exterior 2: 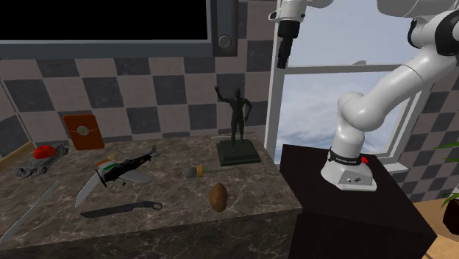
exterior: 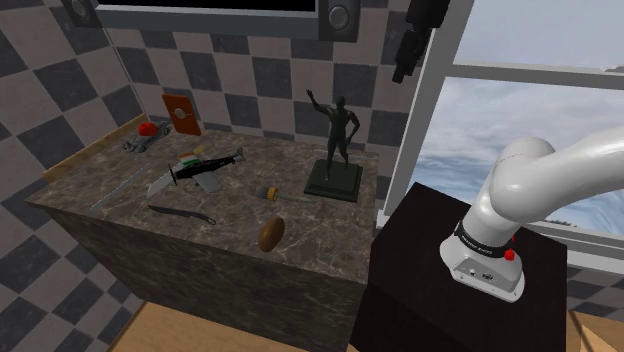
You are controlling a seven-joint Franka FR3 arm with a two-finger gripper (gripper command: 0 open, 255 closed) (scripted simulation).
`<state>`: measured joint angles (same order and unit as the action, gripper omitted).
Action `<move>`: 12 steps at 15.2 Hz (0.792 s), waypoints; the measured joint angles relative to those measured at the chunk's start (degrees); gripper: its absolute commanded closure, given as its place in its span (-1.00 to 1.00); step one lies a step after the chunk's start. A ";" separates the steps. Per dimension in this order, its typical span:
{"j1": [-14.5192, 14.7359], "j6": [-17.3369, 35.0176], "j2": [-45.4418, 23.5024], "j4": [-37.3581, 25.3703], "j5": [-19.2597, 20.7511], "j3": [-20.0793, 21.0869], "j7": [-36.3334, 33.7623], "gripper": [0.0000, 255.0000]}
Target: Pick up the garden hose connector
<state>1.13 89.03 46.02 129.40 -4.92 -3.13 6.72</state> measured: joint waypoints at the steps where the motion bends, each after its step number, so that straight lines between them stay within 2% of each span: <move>1: 0.00 0.00 0.00 0.00 0.00 0.00 0.00 -1.00; 6: 1.09 6.67 -3.68 3.56 -0.95 1.75 -0.20 -1.00; 12: 2.65 16.95 -11.48 6.80 -2.06 4.00 -0.05 -1.00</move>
<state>3.78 105.98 34.54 136.19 -6.98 0.88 6.68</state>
